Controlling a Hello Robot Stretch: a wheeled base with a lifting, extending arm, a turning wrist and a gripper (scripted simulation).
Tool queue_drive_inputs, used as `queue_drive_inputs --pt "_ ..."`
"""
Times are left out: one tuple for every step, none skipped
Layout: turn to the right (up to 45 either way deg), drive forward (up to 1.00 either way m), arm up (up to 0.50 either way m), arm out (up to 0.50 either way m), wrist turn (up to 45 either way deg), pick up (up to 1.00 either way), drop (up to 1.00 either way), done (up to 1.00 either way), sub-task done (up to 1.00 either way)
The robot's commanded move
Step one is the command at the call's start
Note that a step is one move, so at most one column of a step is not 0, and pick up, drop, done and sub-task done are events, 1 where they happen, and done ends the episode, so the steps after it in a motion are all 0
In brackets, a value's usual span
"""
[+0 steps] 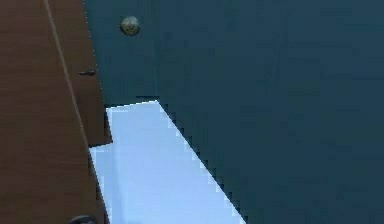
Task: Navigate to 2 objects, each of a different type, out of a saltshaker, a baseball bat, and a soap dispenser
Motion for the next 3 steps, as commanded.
queue_drive_inputs --pt "0.0 0.30 0.00 0.00 0.0 0.00 0.00 0.00 0.00" --pt "-18.0 0.00 0.00 0.00 0.0 0.00 0.00 0.00 0.00" --pt "0.0 0.45 0.00 0.00 0.0 0.00 0.00 0.00 0.00"
